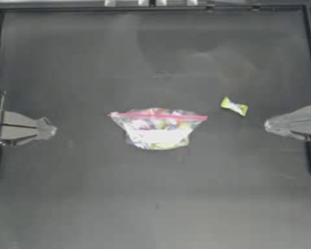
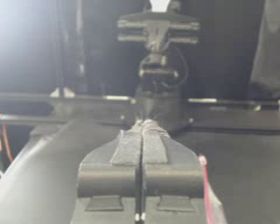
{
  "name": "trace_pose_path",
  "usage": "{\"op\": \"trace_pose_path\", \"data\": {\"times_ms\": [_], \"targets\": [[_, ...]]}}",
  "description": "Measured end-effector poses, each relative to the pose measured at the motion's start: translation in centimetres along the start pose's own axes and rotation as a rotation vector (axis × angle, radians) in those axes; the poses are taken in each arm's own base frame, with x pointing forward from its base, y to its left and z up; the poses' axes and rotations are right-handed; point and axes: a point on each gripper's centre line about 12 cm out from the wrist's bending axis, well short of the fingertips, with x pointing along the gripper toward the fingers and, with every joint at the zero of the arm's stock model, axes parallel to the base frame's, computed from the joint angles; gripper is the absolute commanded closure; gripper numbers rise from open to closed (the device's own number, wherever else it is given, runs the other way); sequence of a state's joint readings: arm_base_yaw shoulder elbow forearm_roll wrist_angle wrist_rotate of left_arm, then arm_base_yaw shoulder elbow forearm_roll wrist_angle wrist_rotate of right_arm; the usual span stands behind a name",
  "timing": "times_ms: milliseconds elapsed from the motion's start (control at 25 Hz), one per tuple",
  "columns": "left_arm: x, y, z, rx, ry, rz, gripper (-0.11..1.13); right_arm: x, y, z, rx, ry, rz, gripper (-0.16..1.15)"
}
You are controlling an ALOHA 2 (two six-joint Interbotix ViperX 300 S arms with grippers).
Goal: Put candy in bag
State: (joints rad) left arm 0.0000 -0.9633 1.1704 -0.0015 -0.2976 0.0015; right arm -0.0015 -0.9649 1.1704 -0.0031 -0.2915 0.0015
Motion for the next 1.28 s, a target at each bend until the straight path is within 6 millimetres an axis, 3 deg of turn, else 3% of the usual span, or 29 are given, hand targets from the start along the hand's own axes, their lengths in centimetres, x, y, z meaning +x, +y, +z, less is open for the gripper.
{"op": "trace_pose_path", "data": {"times_ms": [40, 200, 480, 600, 840, 920, 1280], "targets": [[-0.02, -0.01, 0.01, 0.006, 0.000, -0.001, 1.00, 0.00, 0.00, 0.02, 0.002, -0.002, 0.000, 1.04], [-0.49, -0.09, 0.35, 0.048, -0.005, -0.007, 0.95, -0.10, 0.09, 0.30, 0.010, -0.029, 0.004, 0.91], [-0.48, -0.18, 0.14, 0.051, 0.017, -0.012, 0.90, -0.12, 0.28, 0.35, -0.007, -0.037, 0.017, 0.83], [-0.48, -0.18, 0.09, 0.049, 0.021, -0.012, 0.69, -0.13, 0.31, 0.28, -0.018, -0.035, 0.019, 0.65], [-0.52, -0.38, -0.13, 0.047, 0.041, -0.022, 0.08, -0.21, 0.42, -0.02, -0.042, -0.032, 0.028, 0.04], [-0.48, -0.41, -0.19, 0.047, 0.049, -0.024, -0.04, -0.20, 0.42, 0.10, -0.042, -0.039, 0.028, -0.08], [-0.36, -0.40, 0.11, 0.048, 0.069, -0.024, 0.01, -0.17, 0.39, -0.11, -0.038, -0.014, 0.025, -0.01]]}}
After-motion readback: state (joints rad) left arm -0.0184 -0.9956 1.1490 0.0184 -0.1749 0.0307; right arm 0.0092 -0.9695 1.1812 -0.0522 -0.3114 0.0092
